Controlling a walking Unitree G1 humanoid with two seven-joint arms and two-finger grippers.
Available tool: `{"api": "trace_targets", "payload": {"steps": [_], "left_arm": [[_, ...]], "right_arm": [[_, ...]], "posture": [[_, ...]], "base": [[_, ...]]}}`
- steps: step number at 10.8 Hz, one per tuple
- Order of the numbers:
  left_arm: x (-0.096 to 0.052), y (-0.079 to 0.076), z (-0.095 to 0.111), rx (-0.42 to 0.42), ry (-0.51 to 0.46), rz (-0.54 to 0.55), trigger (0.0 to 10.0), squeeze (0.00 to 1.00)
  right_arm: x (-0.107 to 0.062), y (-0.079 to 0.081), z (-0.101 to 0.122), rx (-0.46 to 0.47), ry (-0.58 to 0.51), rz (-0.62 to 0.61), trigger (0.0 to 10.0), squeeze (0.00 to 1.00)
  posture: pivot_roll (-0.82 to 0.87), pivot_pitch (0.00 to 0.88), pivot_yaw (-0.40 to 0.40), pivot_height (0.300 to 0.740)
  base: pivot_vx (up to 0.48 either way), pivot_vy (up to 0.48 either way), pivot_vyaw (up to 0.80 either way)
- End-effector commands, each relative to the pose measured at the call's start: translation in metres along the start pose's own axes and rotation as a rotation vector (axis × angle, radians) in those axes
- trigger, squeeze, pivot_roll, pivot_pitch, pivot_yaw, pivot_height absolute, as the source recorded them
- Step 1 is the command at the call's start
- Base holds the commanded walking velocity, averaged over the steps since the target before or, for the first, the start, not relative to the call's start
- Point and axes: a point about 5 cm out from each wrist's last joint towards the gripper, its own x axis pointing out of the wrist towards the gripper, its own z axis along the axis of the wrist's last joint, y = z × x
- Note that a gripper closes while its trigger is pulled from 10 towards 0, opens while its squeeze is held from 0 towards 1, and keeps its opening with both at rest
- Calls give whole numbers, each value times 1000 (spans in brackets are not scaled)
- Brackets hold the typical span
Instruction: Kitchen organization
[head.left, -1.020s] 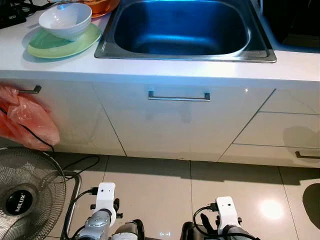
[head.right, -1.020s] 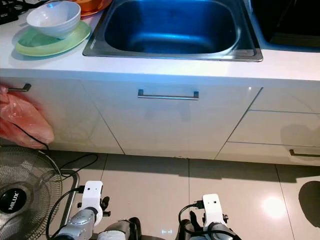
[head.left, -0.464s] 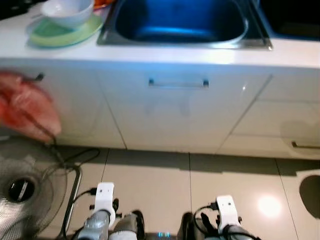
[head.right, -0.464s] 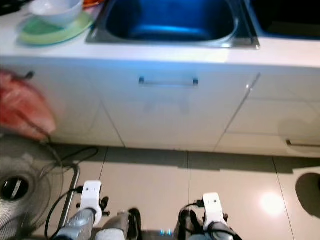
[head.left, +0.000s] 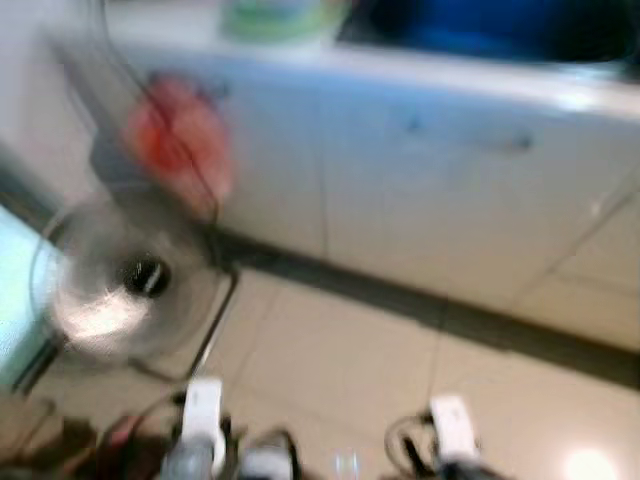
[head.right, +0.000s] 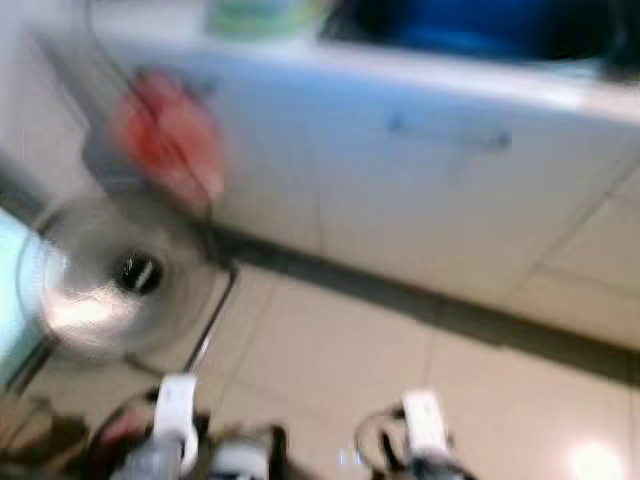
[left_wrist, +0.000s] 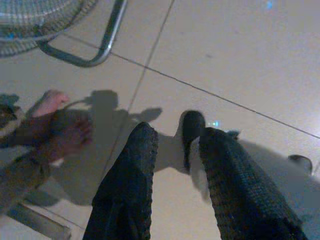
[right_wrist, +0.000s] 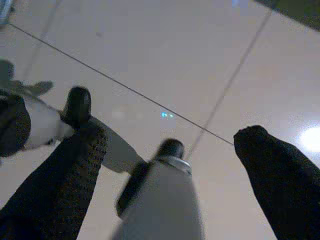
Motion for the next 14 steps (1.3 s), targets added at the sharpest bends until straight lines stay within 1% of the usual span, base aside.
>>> {"api": "trace_targets", "payload": {"steps": [1, 3, 4, 5, 7, 8, 9, 10, 11, 12, 13, 14], "left_arm": [[1, -1, 3, -4, -14, -4, 10000, 0], [1, 1, 7, 3, -25, 3, 10000, 0], [2, 2, 10, 6, -42, 12, 10000, 0], [3, 2, 17, 8, -70, 12, 10000, 0], [3, 1, 24, 14, -97, 8, 10000, 0], [4, 3, 30, 37, -126, 16, 10000, 0], [4, 6, 35, 42, -153, 30, 10000, 0], [3, 13, 44, 62, -206, 63, 10000, 0], [3, 17, 50, 54, -230, 89, 10000, 0], [3, 18, 64, 48, -288, 97, 10000, 0], [2, 13, 92, 42, -402, 77, 10000, 0], [0, 9, 108, 49, -471, 63, 10000, 0]], "right_arm": [[-4, -4, -11, 11, 33, -10, 10000, 0], [-4, -4, -11, 14, 31, -13, 10000, 0], [-4, -5, -10, 14, 28, -18, 10000, 0], [-3, -7, -9, 15, 23, -25, 10000, 0], [-3, -8, -7, 14, 16, -32, 10000, 0], [-3, -19, 3, 57, -34, -87, 10000, 0], [-2, -24, 14, 26, -83, -104, 10000, 0], [-2, -36, 32, -6, -152, -180, 10000, 0], [-3, -43, 40, -3, -181, -220, 10000, 0], [-4, -51, 59, 5, -264, -242, 10000, 0], [-6, -55, 89, 5, -398, -239, 10000, 0], [-8, -58, 105, 5, -470, -245, 10000, 0]], "posture": [[26, 196, 49, 740], [27, 195, 48, 740], [27, 195, 48, 740], [31, 195, 47, 740], [30, 194, 48, 740], [30, 194, 49, 740], [28, 194, 50, 740], [32, 195, 49, 740], [35, 194, 47, 740], [39, 195, 47, 740], [37, 196, 47, 740], [36, 195, 47, 740]], "base": [[0, 0, 0], [0, 0, 0], [0, 0, 0], [0, 0, 0], [0, 0, 0], [0, 0, 0], [0, 0, 0], [0, 0, 0], [0, 0, 0], [0, 0, 0], [0, 0, 0], [0, 0, 0]]}}
